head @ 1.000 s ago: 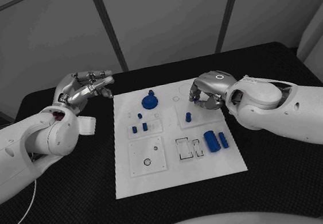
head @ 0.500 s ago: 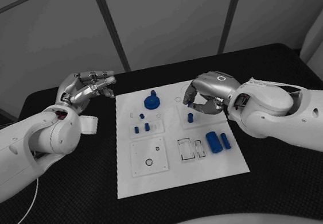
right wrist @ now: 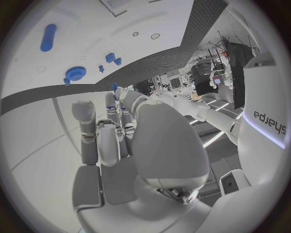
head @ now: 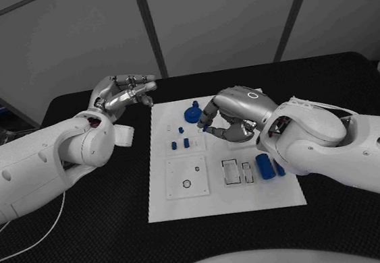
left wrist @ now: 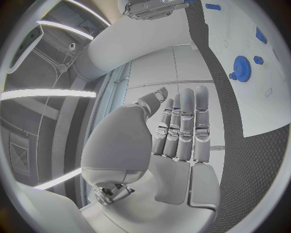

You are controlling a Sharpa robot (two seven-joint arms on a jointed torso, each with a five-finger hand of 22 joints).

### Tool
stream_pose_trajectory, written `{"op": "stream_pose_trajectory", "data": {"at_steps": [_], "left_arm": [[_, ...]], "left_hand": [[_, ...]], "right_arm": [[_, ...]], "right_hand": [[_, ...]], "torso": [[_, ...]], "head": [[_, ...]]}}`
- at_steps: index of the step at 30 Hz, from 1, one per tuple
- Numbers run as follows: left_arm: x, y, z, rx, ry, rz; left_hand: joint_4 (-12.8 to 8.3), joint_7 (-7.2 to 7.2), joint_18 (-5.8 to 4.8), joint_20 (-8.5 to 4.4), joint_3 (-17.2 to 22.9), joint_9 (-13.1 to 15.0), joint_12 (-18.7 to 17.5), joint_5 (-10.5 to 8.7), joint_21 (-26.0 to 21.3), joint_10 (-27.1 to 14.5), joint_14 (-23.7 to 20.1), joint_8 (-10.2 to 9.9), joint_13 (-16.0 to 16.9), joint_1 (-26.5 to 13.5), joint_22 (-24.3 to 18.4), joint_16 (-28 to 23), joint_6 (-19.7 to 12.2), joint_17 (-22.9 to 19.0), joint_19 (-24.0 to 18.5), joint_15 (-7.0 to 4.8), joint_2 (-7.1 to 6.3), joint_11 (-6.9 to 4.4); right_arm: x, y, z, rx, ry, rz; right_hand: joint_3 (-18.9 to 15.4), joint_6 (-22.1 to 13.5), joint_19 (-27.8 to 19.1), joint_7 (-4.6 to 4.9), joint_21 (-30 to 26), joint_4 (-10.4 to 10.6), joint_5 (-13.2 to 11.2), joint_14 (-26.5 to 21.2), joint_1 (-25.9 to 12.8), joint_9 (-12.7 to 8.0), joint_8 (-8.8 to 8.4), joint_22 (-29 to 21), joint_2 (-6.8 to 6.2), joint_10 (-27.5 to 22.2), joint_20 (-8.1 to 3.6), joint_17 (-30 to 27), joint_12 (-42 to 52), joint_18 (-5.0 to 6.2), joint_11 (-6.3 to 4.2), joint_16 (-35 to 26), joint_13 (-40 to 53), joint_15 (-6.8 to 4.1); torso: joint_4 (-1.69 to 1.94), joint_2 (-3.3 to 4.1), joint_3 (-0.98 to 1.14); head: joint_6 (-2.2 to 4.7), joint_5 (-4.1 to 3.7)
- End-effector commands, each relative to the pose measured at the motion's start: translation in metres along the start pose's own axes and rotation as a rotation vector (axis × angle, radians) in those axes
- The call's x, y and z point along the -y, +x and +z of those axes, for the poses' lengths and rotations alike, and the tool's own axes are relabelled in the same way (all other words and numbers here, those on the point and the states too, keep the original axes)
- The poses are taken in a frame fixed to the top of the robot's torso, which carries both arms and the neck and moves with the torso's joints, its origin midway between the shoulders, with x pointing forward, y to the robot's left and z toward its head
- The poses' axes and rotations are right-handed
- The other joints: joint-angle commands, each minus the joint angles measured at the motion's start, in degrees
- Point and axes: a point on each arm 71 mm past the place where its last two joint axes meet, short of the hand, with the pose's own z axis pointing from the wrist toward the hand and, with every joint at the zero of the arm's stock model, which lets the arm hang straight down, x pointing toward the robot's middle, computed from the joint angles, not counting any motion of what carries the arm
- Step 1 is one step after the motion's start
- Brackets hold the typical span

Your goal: Assemble the parts on the task board

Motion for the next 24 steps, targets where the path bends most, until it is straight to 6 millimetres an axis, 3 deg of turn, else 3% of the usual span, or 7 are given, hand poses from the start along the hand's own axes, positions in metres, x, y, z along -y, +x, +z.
{"op": "stream_pose_trajectory", "data": {"at_steps": [1, 4, 7, 12, 24], "left_arm": [[0.001, 0.002, 0.001, -0.011, 0.006, -0.008], [0.001, 0.004, 0.002, -0.013, 0.006, -0.010], [0.001, 0.005, 0.003, -0.016, 0.006, -0.011], [0.001, 0.008, 0.004, -0.021, 0.006, -0.014], [0.001, 0.012, 0.005, -0.026, 0.008, -0.018]], "left_hand": [[-0.05, 0.09, -0.58, 0.14, -0.16, -0.08, 0.08, -0.17, -0.19, -0.32, -0.35, -0.39, -0.02, 0.34, -0.05, -0.26, -0.37, -0.10, -0.34, 0.19, 0.43, -0.09], [-0.05, 0.09, -0.58, 0.14, -0.16, -0.08, 0.08, -0.17, -0.19, -0.32, -0.35, -0.39, -0.02, 0.34, -0.05, -0.26, -0.37, -0.10, -0.34, 0.19, 0.43, -0.09], [-0.05, 0.09, -0.58, 0.14, -0.16, -0.08, 0.08, -0.17, -0.19, -0.32, -0.35, -0.39, -0.02, 0.34, -0.05, -0.26, -0.37, -0.10, -0.34, 0.19, 0.43, -0.09], [-0.04, 0.14, -0.59, 0.17, -0.23, -0.07, 0.09, -0.19, -0.24, -0.42, -0.35, -0.43, -0.02, 0.29, -0.08, -0.29, -0.45, -0.13, -0.34, 0.23, 0.44, -0.04], [-0.03, 0.18, -0.60, 0.18, -0.28, -0.07, 0.10, -0.19, -0.27, -0.48, -0.35, -0.46, -0.02, 0.25, -0.10, -0.31, -0.50, -0.15, -0.33, 0.26, 0.43, -0.01]], "right_arm": [[-0.001, 0.007, 0.002, 0.007, -0.007, 0.049], [-0.003, 0.020, 0.003, -0.005, -0.008, 0.071], [-0.005, 0.030, 0.004, -0.020, -0.005, 0.084], [-0.005, 0.043, 0.006, -0.044, 0.000, 0.098], [-0.006, 0.072, 0.002, -0.114, 0.011, 0.118]], "right_hand": [[0.06, -0.16, 0.32, 0.36, 0.28, -0.27, 0.25, 3.21, -0.69, 0.04, -0.34, 0.03, 0.17, 1.04, 0.12, 1.54, -0.22, -0.42, -0.53, 0.30, 0.05, -0.37], [0.17, -0.21, 0.28, 0.39, 0.33, -0.38, 0.36, 3.22, -0.75, 0.04, -0.43, 0.04, 0.24, 1.01, 0.14, 1.58, -0.32, -0.42, -0.50, 0.34, 0.06, -0.35], [0.17, -0.21, 0.28, 0.39, 0.33, -0.38, 0.36, 3.22, -0.75, 0.04, -0.43, 0.04, 0.24, 1.01, 0.14, 1.58, -0.32, -0.42, -0.50, 0.34, 0.06, -0.35], [0.21, -0.25, 0.20, 0.42, 0.30, -0.45, 0.38, 3.22, -0.84, 0.04, -0.49, -0.06, 0.26, 0.98, 0.16, 1.57, -0.40, -0.40, -0.47, 0.34, 0.06, -0.33], [0.21, -0.26, 0.19, 0.44, 0.32, -0.46, 0.37, 3.23, -0.90, 0.04, -0.51, -0.03, 0.27, 0.97, 0.17, 1.61, -0.43, -0.40, -0.46, 0.37, 0.07, -0.31]], "torso": [[-0.05, 0.06, 0.07], [-0.03, 0.04, 0.00], [-0.02, 0.06, 0.12], [-0.07, 0.05, 0.02], [-0.07, -0.02, 0.09]], "head": [[-0.46, 1.53], [-0.92, 2.46], [-1.61, 3.58], [-2.15, 4.73], [-3.00, 6.08]]}}
